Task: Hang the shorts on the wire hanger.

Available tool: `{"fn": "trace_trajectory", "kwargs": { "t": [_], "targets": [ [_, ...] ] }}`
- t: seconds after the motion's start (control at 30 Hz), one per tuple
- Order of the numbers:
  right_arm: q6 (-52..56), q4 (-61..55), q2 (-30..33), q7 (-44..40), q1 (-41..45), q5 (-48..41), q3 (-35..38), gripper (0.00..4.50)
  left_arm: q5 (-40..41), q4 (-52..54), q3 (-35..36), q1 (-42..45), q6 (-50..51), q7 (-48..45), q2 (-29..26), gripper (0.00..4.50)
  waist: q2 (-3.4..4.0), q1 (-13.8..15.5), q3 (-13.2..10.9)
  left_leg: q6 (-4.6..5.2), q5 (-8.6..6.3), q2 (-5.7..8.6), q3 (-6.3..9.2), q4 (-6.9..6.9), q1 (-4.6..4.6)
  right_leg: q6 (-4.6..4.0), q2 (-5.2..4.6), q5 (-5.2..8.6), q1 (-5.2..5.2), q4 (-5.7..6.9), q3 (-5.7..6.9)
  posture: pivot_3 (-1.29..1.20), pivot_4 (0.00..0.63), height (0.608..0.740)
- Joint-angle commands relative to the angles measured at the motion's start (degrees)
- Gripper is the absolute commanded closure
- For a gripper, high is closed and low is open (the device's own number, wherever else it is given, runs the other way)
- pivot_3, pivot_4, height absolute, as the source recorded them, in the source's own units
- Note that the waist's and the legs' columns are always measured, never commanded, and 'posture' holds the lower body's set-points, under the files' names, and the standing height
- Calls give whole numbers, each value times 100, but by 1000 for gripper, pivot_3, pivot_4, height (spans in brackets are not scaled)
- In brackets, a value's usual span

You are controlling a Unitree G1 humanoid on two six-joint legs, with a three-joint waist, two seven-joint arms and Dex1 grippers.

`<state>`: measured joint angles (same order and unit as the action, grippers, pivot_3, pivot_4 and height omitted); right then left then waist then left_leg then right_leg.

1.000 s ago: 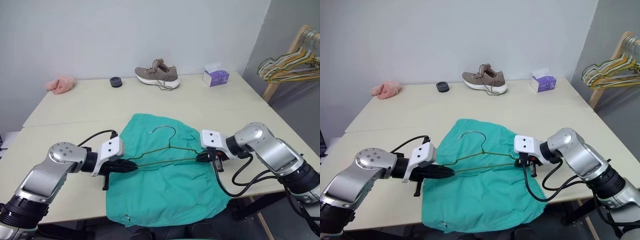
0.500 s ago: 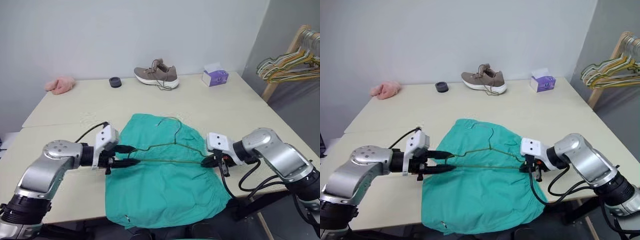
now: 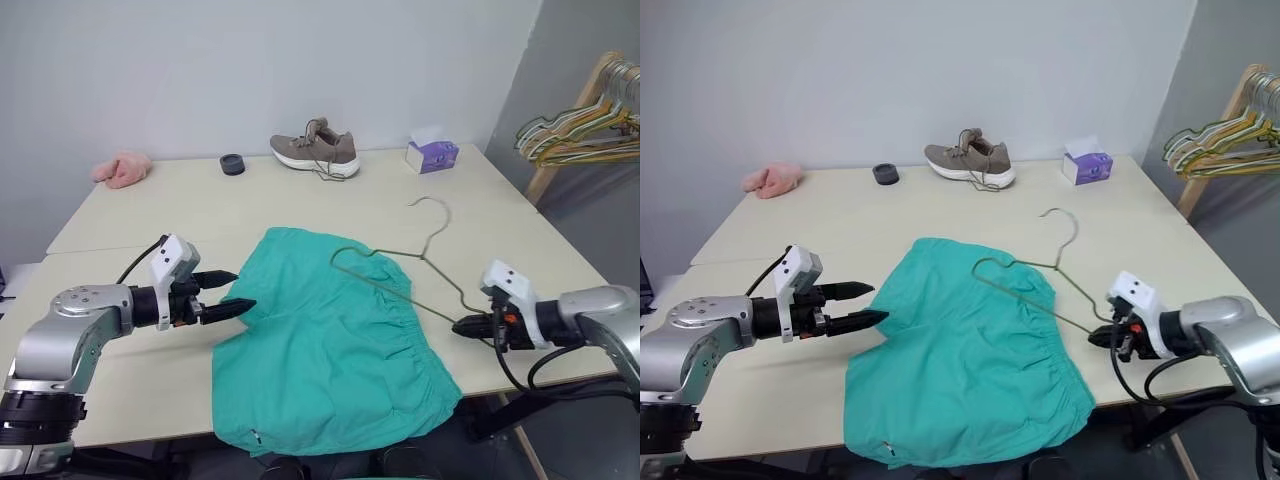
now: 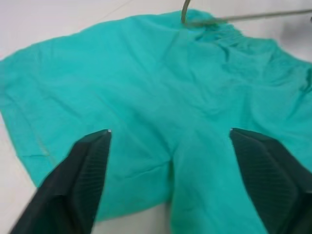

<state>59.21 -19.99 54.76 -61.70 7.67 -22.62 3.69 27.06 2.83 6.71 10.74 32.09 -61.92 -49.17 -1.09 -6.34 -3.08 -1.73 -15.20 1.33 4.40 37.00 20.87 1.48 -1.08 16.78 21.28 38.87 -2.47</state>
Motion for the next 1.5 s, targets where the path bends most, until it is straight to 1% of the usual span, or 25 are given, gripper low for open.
{"fn": "trace_trajectory", "kwargs": {
  "t": [0.03,0.17,0.3,0.4,0.47,0.7,0.93,1.07,1.17,1.27,1.5],
  "targets": [
    [90,-118,223,90,-674,-185,774,4500,-178,172,-145,22,-329,-52,46,36,-1,11,0,0,0,2,-1,-1,0,0,0,0,1,0,-1,-206,0,740],
    [182,-373,336,-47,-1717,-468,1579,4500,-65,302,-256,76,-354,-242,70,36,-2,-27,0,0,0,-1,-5,-1,1,2,2,1,1,1,-3,-226,0,740],
    [376,-629,340,-135,-2429,-772,2131,4500,60,391,-290,109,-324,-510,33,36,-1,-140,2,1,0,-4,-10,2,-9,6,8,-1,-8,5,-4,-235,0,740],
    [467,-658,290,-101,-2687,-938,2336,4500,32,371,-348,130,-326,-669,-16,36,-4,-227,5,1,1,-4,-14,5,-15,10,12,-3,-15,5,-2,-238,0,740],
    [485,-693,269,-35,-2796,-1004,2337,4500,5,355,-355,138,-322,-701,-27,36,-6,-288,5,1,1,-4,-20,5,-17,14,13,-6,-15,5,-3,-238,0,740],
    [449,-770,277,56,-2668,-1255,1956,4500,-94,240,-386,241,-374,-706,-9,36,-10,-349,6,1,0,-4,-24,4,-14,16,14,-6,-12,1,-5,-237,0,740],
    [358,-840,547,-33,-2401,-1404,1671,4500,-181,126,-359,199,-484,-690,-2,36,-17,-335,3,1,1,-4,-20,4,-12,16,13,-6,-10,0,-5,-230,0,740],
    [468,-815,570,44,-2157,-1523,1461,4500,-216,71,-320,163,-552,-646,18,36,-26,-335,-2,1,0,-4,-16,4,-10,16,13,-6,-10,-1,-5,-227,0,740],
    [675,-556,418,334,-1785,-1516,1037,4500,-244,26,-309,152,-609,-622,27,36,-31,-336,-2,1,0,-5,-14,4,-11,16,13,-6,-11,-1,-7,-218,0,740],
    [931,-286,230,563,-1351,-1589,775,4500,-257,3,-305,140,-653,-606,34,36,-33,-336,-4,1,1,-5,-15,4,-10,16,12,-6,-10,-1,-10,-214,0,740],
    [1635,194,-169,810,-535,-1912,401,4500,-305,-29,-276,79,-760,-558,39,36,-33,-306,-4,1,1,-4,-10,3,-7,16,9,-6,-8,-2,-12,-192,0,740]
  ]
}}
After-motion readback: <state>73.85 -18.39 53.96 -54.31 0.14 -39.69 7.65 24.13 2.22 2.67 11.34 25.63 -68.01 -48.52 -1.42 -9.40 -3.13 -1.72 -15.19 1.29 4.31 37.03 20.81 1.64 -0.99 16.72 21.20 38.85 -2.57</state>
